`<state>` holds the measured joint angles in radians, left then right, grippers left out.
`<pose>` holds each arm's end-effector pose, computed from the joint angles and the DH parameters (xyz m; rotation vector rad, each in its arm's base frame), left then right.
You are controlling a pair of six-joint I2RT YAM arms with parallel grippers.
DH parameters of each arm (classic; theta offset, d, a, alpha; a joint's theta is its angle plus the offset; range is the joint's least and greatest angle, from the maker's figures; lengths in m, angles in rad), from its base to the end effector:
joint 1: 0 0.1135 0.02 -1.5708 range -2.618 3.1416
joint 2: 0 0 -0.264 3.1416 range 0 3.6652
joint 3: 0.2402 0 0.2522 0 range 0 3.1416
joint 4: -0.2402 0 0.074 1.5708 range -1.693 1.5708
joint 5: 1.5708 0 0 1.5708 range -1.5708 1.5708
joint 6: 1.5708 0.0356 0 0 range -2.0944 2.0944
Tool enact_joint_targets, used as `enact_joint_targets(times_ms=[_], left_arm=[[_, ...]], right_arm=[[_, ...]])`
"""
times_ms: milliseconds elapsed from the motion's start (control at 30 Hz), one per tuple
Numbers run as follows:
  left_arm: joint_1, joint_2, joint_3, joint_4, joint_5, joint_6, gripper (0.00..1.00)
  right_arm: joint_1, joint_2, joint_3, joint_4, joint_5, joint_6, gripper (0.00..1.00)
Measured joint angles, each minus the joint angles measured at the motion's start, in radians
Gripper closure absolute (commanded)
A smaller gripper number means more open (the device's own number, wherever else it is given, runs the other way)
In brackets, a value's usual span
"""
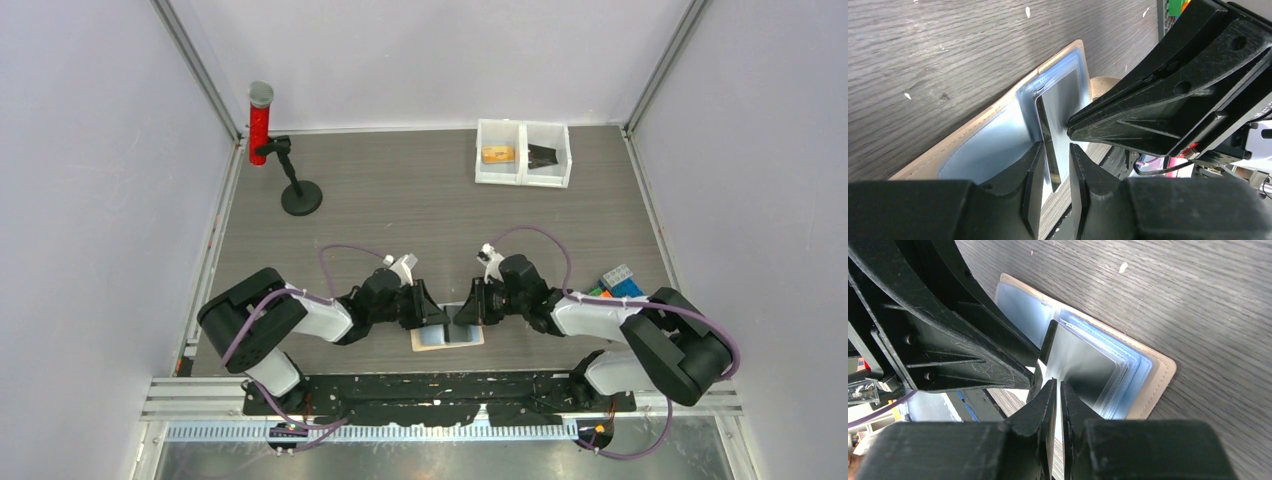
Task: Take the credit cards out of the card holder
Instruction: Remove the credit card from the card holder.
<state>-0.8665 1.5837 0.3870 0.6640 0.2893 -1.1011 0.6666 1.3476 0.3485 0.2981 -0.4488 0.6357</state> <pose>0.1618 -0.2062 0.1165 -0.0840 2.4515 -1.3600 0.1678 0.1516 0.1290 -0.2995 2.4614 1.1419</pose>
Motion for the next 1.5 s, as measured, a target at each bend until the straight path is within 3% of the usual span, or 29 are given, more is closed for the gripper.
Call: enact_joint_targets(times_ms=[467, 900, 1133, 1333, 1467, 1500], left_arm=[[-0.019, -0.029, -0.011, -0.004, -0.036, 0.002, 0.69], [-0.035, -0.028, -0.011, -0.011, -0.047, 0.013, 0.68], [-0.035, -0.028, -0.011, -0.026, -0.055, 0.015, 0.7], [-0.034, -0.028, -0.021, -0.016, -0.058, 0.011, 0.81], [-0.034, -0.028, -0.038, 0.005, -0.059, 0.0, 0.99], [-0.034, -0.028, -0.042, 0.009, -0.06, -0.003, 1.0]], right_arm=[[0.004, -0.198, 0.041, -0.244, 0.064, -0.015, 0.79], [0.004, -0.12, 0.048, -0.274, 0.121, -0.024, 0.79], [0.003, -0.069, 0.043, -0.188, 0.113, -0.021, 0.8], [-0.001, -0.07, 0.02, -0.143, 0.114, -0.009, 0.81], [-0.001, -0.069, 0.015, -0.13, 0.116, -0.006, 0.82], [-0.001, -0.069, 0.013, -0.127, 0.116, -0.005, 0.82]])
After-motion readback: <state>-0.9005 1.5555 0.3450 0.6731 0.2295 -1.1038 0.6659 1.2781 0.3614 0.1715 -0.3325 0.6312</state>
